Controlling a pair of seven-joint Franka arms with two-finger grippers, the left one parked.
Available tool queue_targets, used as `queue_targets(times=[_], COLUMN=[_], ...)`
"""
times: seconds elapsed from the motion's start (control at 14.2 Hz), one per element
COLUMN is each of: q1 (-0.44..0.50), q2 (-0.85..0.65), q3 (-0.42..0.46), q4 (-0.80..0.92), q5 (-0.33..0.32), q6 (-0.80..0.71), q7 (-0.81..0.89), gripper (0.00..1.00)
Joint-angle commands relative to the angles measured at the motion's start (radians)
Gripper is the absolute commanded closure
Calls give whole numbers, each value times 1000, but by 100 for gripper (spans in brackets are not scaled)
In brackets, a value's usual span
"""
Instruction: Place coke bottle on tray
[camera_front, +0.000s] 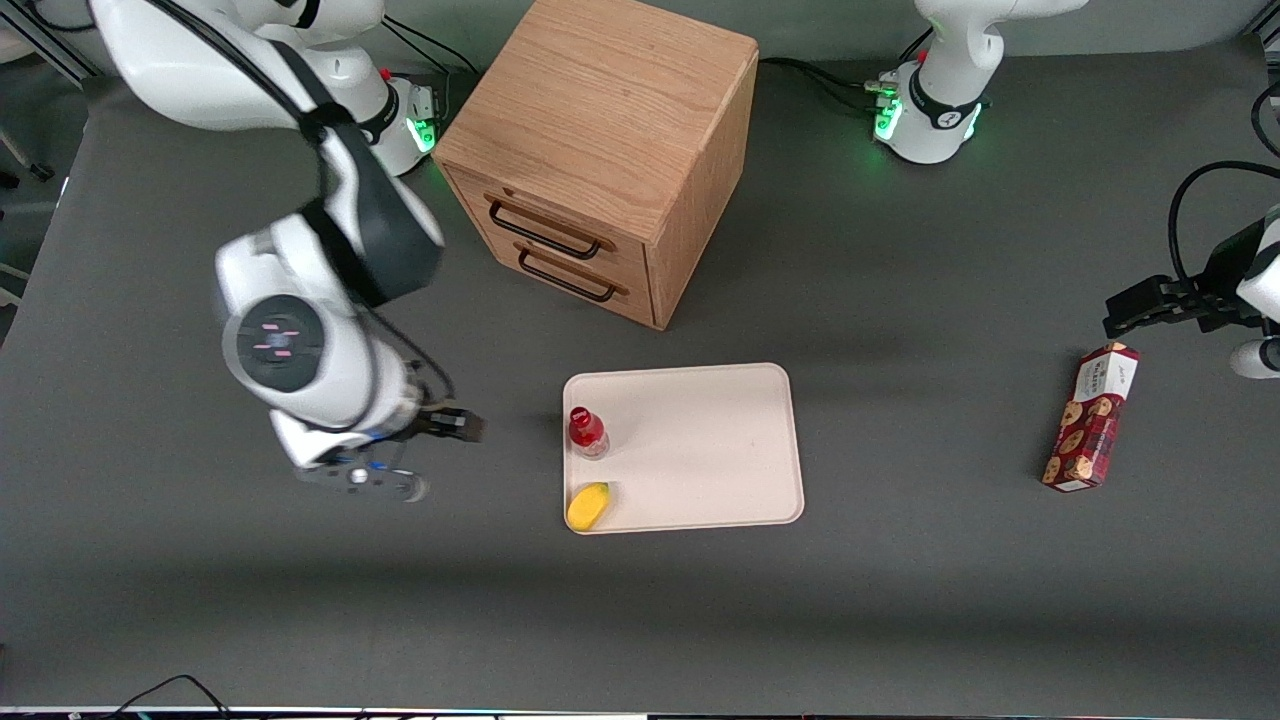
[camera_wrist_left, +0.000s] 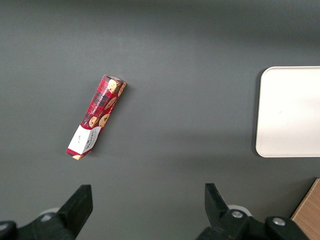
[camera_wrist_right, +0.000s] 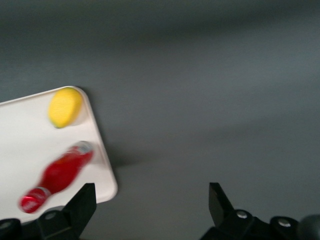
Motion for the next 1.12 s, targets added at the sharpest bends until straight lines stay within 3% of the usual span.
queue_targets(times=[0.0, 0.28, 0.63, 1.05], q1=[-54, -187, -327, -369], q2=[-170, -339, -476, -570], q3=[-50, -53, -60, -61], q4=[-168, -320, -348, -360], q5=[59, 102, 180, 188], q6=[5, 5, -74, -139], q7=[-155, -403, -609, -608], gripper=[0, 0, 0, 0])
